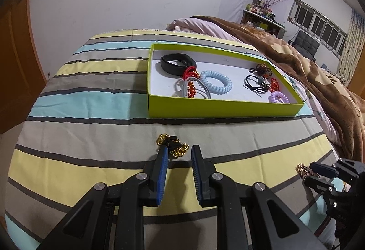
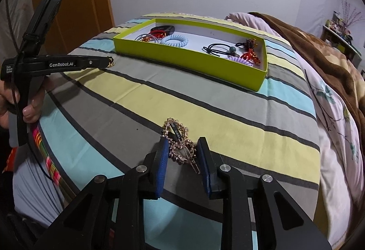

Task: Organize jewelry
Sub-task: 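Grasp the rose-gold chain pendant with the right tool while the left tool grasps the gold-black charm, then carry the rose-gold chain and gold-black charm into the green box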

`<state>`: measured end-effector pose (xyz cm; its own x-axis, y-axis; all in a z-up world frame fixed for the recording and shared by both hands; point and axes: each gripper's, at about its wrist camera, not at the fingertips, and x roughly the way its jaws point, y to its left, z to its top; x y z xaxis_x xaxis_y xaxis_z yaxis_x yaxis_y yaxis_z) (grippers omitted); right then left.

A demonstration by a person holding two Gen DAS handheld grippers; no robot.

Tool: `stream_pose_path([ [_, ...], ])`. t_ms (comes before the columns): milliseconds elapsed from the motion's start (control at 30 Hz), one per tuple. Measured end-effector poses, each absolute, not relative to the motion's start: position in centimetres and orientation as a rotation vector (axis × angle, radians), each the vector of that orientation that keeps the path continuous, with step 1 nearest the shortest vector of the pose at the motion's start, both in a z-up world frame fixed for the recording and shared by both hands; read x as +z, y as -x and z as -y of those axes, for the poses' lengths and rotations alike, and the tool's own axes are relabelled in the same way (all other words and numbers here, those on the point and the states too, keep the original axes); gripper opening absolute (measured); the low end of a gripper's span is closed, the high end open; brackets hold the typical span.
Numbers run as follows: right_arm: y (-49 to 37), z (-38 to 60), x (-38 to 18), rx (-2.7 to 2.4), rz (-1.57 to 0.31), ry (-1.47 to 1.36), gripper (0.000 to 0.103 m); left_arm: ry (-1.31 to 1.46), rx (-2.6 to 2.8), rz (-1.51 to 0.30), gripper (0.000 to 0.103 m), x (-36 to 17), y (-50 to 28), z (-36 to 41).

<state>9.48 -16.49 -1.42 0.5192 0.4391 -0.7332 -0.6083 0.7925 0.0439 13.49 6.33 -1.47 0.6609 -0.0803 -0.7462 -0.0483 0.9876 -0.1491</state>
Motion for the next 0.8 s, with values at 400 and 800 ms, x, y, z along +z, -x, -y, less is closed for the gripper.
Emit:
stream_pose_path([
  [400,-9.6,16.7,-0.9,0.610,-0.789,0.153,0.026,0.171,0.012,-0.867,0.020,-2.0,-14.6,-6.7],
  [800,-10.0,16.6,-0.2,0.608,-0.775,0.129,0.026,0.130,0.027,-0.872,0.020,-2.1,-15.5,-6.2],
])
